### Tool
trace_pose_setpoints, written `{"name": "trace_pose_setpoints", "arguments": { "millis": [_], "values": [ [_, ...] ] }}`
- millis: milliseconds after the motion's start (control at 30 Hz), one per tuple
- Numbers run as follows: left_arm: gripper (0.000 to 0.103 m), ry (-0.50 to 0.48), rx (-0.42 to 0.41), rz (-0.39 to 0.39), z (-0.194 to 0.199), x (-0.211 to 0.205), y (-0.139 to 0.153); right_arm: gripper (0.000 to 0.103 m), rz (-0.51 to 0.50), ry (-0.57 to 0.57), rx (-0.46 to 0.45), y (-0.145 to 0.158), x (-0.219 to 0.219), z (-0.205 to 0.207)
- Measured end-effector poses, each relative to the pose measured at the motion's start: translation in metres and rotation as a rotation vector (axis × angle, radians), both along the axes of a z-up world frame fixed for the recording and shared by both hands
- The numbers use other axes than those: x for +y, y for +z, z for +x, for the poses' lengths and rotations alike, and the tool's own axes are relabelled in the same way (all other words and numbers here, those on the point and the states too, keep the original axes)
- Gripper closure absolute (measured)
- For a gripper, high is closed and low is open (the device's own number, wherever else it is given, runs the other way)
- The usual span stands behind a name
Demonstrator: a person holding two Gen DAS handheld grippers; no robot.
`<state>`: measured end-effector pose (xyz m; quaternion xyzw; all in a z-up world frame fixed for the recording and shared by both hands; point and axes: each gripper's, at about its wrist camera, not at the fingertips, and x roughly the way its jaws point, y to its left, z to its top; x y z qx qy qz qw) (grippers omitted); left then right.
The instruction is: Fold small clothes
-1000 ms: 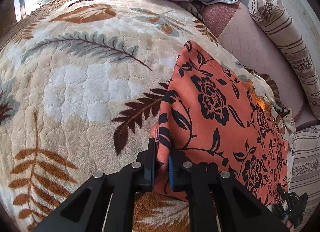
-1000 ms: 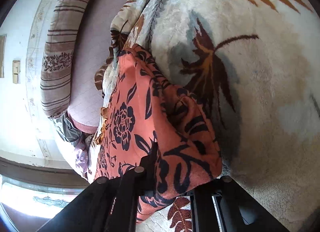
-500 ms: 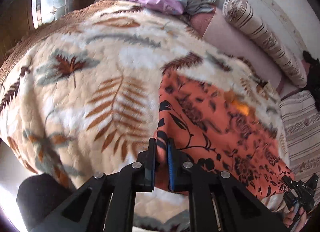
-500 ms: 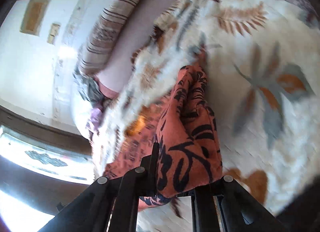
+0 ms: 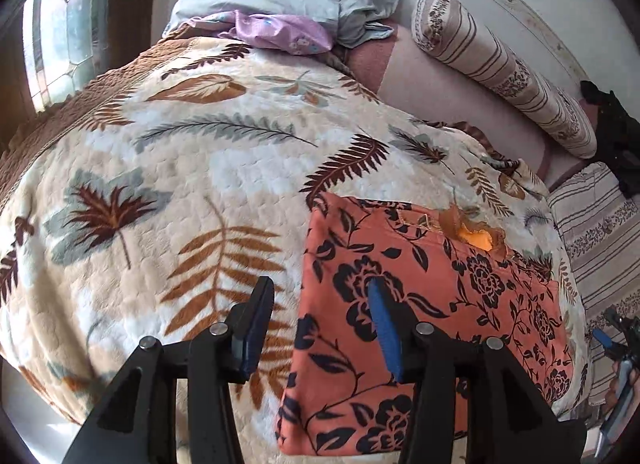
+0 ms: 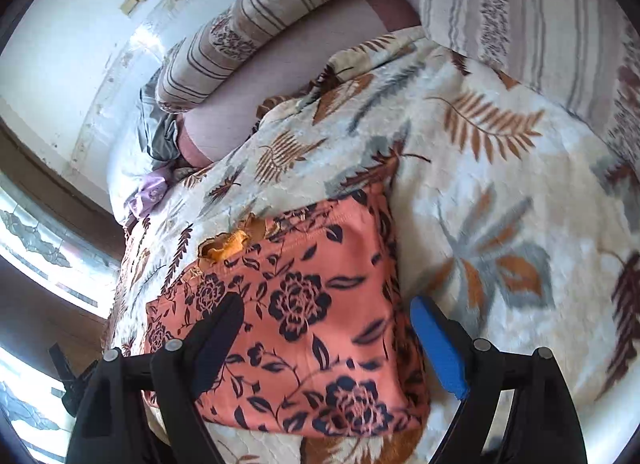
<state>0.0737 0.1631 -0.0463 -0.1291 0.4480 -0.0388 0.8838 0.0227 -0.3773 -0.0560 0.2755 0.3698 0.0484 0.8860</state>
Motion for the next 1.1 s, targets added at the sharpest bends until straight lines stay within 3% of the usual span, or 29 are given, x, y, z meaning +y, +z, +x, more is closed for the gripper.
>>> {"name": "trace_pose_setpoints", "arguments": {
  "millis": [200, 233, 300, 467, 500, 533, 600, 700, 800, 933, 1000, 1100],
  "values": [
    [0.053, -0.052, 0.058, -0.009, 0.056, -0.019, -0.026, 0.02, -0.135, 0.041, 0.069, -0.027, -0.007, 0.082],
    [0.053, -0.057, 0.066, -0.01, 0.063, -0.02, -0.03, 0.023, -0.16, 0.038, 0.081, -0.028, -0.001, 0.098],
    [0.054, -0.05, 0.083, -0.005, 0.072, -0.019, -0.038, 0.041, -0.195, 0.055, 0.101, -0.029, 0.012, 0.127],
    [0.054, -0.062, 0.078, 0.008, 0.084, -0.02, -0.047, 0.044, -0.267, 0.083, 0.118, -0.044, 0.022, 0.137],
    [0.054, -0.061, 0.084, 0.02, 0.087, -0.02, -0.049, 0.056, -0.272, 0.087, 0.12, -0.045, 0.023, 0.137],
    [0.059, -0.055, 0.089, 0.033, 0.089, -0.02, -0.052, 0.063, -0.278, 0.086, 0.129, -0.048, 0.024, 0.139],
    [0.087, -0.048, 0.11, 0.066, 0.094, -0.019, -0.056, 0.08, -0.28, 0.075, 0.136, -0.049, 0.022, 0.139],
    [0.1, -0.06, 0.095, 0.082, 0.094, -0.019, -0.055, 0.094, -0.306, 0.075, 0.149, -0.046, 0.023, 0.139],
    [0.1, -0.056, 0.044, 0.064, 0.089, -0.015, -0.041, 0.096, -0.368, 0.085, 0.119, -0.032, 0.03, 0.133],
    [0.1, -0.057, -0.049, 0.029, 0.088, -0.016, -0.009, 0.097, -0.413, 0.044, 0.013, 0.003, 0.032, 0.119],
    [0.1, -0.064, -0.072, 0.052, 0.095, -0.021, -0.005, 0.097, -0.43, 0.019, -0.011, 0.015, 0.031, 0.12],
    [0.1, -0.052, 0.024, 0.092, 0.122, -0.027, -0.039, 0.096, -0.425, 0.009, 0.036, 0.001, 0.024, 0.142]
  ]
}}
